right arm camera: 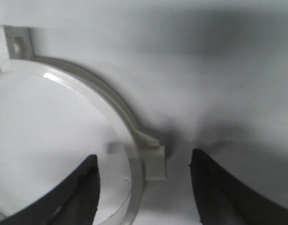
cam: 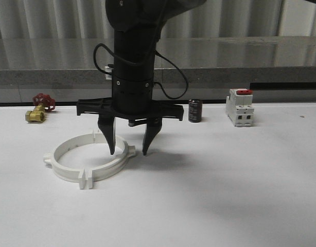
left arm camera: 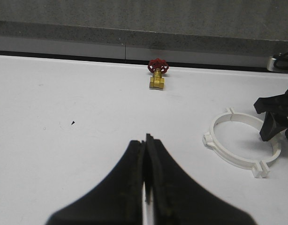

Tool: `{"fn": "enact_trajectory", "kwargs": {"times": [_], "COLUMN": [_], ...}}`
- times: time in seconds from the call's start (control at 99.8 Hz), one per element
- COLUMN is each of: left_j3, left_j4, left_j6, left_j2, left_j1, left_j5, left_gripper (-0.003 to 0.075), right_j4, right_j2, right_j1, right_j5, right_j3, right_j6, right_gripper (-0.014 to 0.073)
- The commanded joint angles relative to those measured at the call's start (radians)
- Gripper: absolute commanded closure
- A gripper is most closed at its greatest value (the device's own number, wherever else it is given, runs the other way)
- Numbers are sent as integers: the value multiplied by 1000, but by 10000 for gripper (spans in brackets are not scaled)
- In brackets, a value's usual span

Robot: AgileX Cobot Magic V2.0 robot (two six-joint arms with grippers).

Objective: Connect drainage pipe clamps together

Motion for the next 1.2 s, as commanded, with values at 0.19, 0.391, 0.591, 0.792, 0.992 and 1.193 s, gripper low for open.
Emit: {"fn": "enact_trajectory", "kwargs": {"times": [0.19, 0.391, 0.591, 0.792, 0.992, 1.193], "left_j3": [-25, -25, -25, -25, -25, -25], "left_j4": [2, 2, 2, 2, 2, 2], "left_j6": [-1, -1, -1, -1, -1, -1], "left_j2": [10, 10, 10, 10, 10, 10], "left_j1": [3, 3, 3, 3, 3, 3], "left_j5": [-69, -69, -69, -69, -69, -69], "left_gripper": [741, 741, 741, 741, 741, 741], "right_j4": [-52, -53, -79, -132, -136, -135], "right_j2": [-181, -235, -293, -379, -505, -654], "right_j1": [-4, -26, -75, -134, -233, -356], "right_j5": [24, 127, 231, 242, 215, 175], "right_j3": [-28, -21, -1, 53, 152, 315], "right_j6": [-198, -360, -370, -369, -369, -368], "right_gripper": [197, 565, 660, 660, 660, 660]}}
